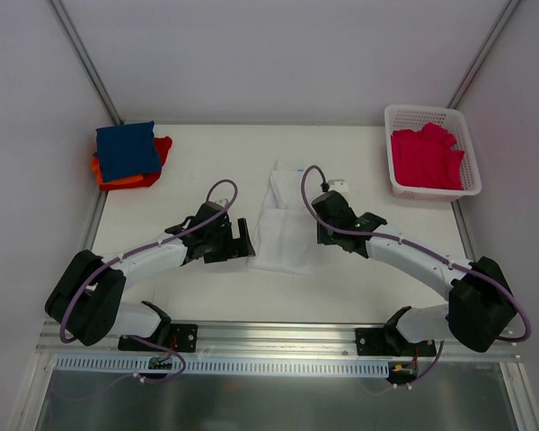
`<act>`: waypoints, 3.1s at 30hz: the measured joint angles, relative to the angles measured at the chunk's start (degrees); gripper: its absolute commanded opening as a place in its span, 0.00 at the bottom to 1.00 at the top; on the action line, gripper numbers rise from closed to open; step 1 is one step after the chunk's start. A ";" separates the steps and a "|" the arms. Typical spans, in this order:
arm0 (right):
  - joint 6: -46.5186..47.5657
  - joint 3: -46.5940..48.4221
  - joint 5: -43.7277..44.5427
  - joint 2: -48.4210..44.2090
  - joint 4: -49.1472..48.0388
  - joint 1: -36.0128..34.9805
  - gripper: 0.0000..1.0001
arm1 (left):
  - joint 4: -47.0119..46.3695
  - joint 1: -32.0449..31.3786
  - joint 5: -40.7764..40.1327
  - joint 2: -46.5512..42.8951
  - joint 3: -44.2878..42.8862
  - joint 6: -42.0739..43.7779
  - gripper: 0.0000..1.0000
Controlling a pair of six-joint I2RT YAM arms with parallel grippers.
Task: Fold and stack the t-shirts
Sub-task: Fold the tshirt
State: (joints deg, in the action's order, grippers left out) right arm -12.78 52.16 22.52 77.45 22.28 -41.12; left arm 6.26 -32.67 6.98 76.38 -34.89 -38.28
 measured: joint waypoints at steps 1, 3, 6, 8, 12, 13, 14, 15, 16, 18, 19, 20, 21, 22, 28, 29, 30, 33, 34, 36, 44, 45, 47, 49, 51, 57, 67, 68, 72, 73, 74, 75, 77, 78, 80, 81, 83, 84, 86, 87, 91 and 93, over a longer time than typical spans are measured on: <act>-0.66 -0.87 -0.11 -0.42 0.13 -1.05 0.35 | 0.00 0.00 0.00 0.00 0.00 -0.02 0.99; -2.36 -2.60 -0.35 -1.05 0.66 -3.96 0.34 | -0.04 0.00 0.02 0.00 0.00 -0.02 0.99; -4.61 -3.91 -0.39 -1.27 1.22 -8.00 0.34 | -0.46 0.00 0.07 0.13 0.00 -0.09 0.99; -6.40 -4.81 -0.42 -1.51 1.33 -10.82 0.35 | -0.98 0.00 0.28 0.35 0.00 -0.26 0.99; -9.46 -6.27 -0.35 -2.21 1.95 -14.34 0.35 | -1.73 -0.42 0.63 0.83 0.00 -0.81 0.97; -10.34 -6.60 -0.26 -2.43 2.08 -15.21 0.34 | -2.05 -0.63 0.81 0.98 0.00 -1.11 0.97; -11.02 -6.86 -0.22 -2.62 2.16 -15.89 0.34 | -2.47 -0.81 1.09 1.20 0.00 -1.29 0.96; -11.63 -7.02 -0.13 -2.78 2.45 -16.46 0.34 | -2.91 -1.07 1.38 1.42 0.00 -1.42 0.96; -12.20 -7.13 0.00 -2.95 2.69 -16.98 0.34 | -3.28 -1.20 1.57 1.60 0.00 -1.57 0.96; -13.14 -7.41 0.28 -3.39 2.95 -17.81 0.35 | -4.15 -1.62 1.84 2.01 0.00 -1.84 0.95; -13.60 -7.65 0.46 -3.69 3.10 -18.18 0.34 | -4.57 -1.88 1.86 2.21 0.00 -2.03 0.94; -13.99 -7.98 0.63 -4.02 3.19 -18.51 0.34 | -4.98 -1.97 1.92 2.38 0.00 -2.14 0.93; -14.36 -8.35 0.74 -4.33 3.30 -18.78 0.34 | -5.25 -2.19 1.95 2.54 0.00 -2.34 0.93; -14.80 -8.79 0.83 -4.57 3.32 -18.97 0.34 | -5.64 -2.29 1.99 2.73 0.00 -2.54 0.93; -16.63 -11.17 1.66 -5.14 3.78 -19.89 0.34 | -7.39 -2.91 1.97 3.28 0.11 -3.26 0.89; -16.87 -11.61 1.77 -5.33 3.78 -19.93 0.34 | -7.54 -3.06 1.99 3.28 0.20 -3.30 0.89; -17.11 -11.98 1.95 -5.53 3.82 -19.96 0.34 | -7.74 -3.34 1.95 3.28 0.35 -3.39 0.88; -17.90 -13.33 2.25 -6.32 3.65 -20.04 0.34 | -8.94 -3.98 1.95 3.10 1.03 -3.96 0.88; -18.10 -13.66 2.29 -6.43 3.65 -20.04 0.34 | -9.27 -4.15 1.90 2.95 1.31 -4.26 0.88; -18.36 -14.38 2.32 -6.45 3.65 -20.11 0.34 | -10.08 -4.46 1.79 2.38 2.12 -4.66 0.86; -18.34 -14.53 2.27 -4.35 2.01 -20.26 0.40 | -11.76 -4.90 1.57 0.94 4.17 -6.01 0.84; -18.25 -14.47 2.27 -3.82 1.84 -20.26 0.41 | -11.91 -4.90 1.55 0.79 4.33 -6.08 0.84; -17.94 -14.19 2.27 -2.56 1.55 -20.26 0.42 | -12.02 -4.90 1.55 0.59 4.55 -6.14 0.84; -17.49 -13.20 2.29 -1.14 1.46 -20.26 0.43 | -12.04 -4.90 1.55 0.59 4.57 -6.19 0.84; -16.85 -12.04 2.34 0.11 1.14 -20.26 0.43 | -12.02 -4.90 1.53 0.59 4.57 -6.21 0.84; -14.86 -9.31 2.91 2.10 0.44 -20.26 0.46 | -12.04 -4.90 1.53 0.59 4.57 -6.21 0.84; -13.16 -7.48 4.35 4.79 -0.11 -20.24 0.43 | -12.13 -4.92 1.55 1.90 4.26 -6.32 0.70; -13.14 -7.48 4.39 5.05 -0.15 -20.22 0.43 | -12.26 -4.90 1.57 2.16 4.11 -6.29 0.71; -13.11 -7.48 4.72 5.77 -0.61 -19.98 0.43 | -12.79 -4.92 1.55 2.78 3.85 -6.29 0.70; -13.11 -7.48 4.76 5.86 -0.74 -19.89 0.42 | -12.92 -4.92 1.57 2.82 3.82 -6.29 0.71; -13.11 -7.48 4.81 5.90 -0.87 -19.85 0.42 | -13.03 -4.92 1.57 2.89 3.82 -6.29 0.70; -13.11 -7.48 4.90 6.03 -1.05 -19.71 0.42 | -13.14 -4.92 1.55 3.04 3.80 -6.29 0.70; -13.09 -7.48 5.07 6.49 -1.36 -19.56 0.42 | -13.38 -4.92 1.55 3.19 3.76 -6.29 0.66; -13.07 -7.50 5.11 6.82 -1.55 -19.39 0.42 | -13.38 -4.92 1.53 3.23 3.76 -6.29 0.65; -13.03 -7.50 5.11 7.45 -2.01 -19.19 0.41 | -13.38 -4.92 1.49 3.32 3.76 -6.27 0.63; -13.00 -7.50 5.11 7.78 -2.27 -19.06 0.41 | -13.35 -4.90 1.49 3.37 3.76 -6.25 0.62; -12.90 -7.50 5.07 8.37 -2.75 -18.95 0.41 | -13.35 -4.92 1.44 3.45 3.76 -6.25 0.59; -12.90 -7.54 5.07 8.63 -3.04 -18.88 0.41 | -13.33 -4.92 1.44 3.48 3.76 -6.25 0.57; -12.90 -7.78 4.98 9.14 -3.69 -18.78 0.40 | -13.29 -4.92 1.40 3.65 3.76 -6.21 0.54; -12.90 -7.89 4.98 9.42 -4.02 -18.75 0.39 | -13.33 -4.92 1.44 3.82 3.76 -6.25 0.52; -12.98 -8.15 4.74 9.53 -5.25 -18.75 0.29 | -13.25 -4.92 1.40 4.20 3.76 -6.23 0.46; -13.11 -8.31 4.59 9.53 -5.86 -18.75 0.27 | -13.14 -4.92 1.38 4.31 3.76 -6.25 0.41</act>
State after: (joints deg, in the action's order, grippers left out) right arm -25.89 43.86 27.11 86.98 16.43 -59.88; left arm -6.87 -37.58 8.36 80.68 -31.14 -44.53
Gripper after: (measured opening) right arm 0.301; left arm 0.445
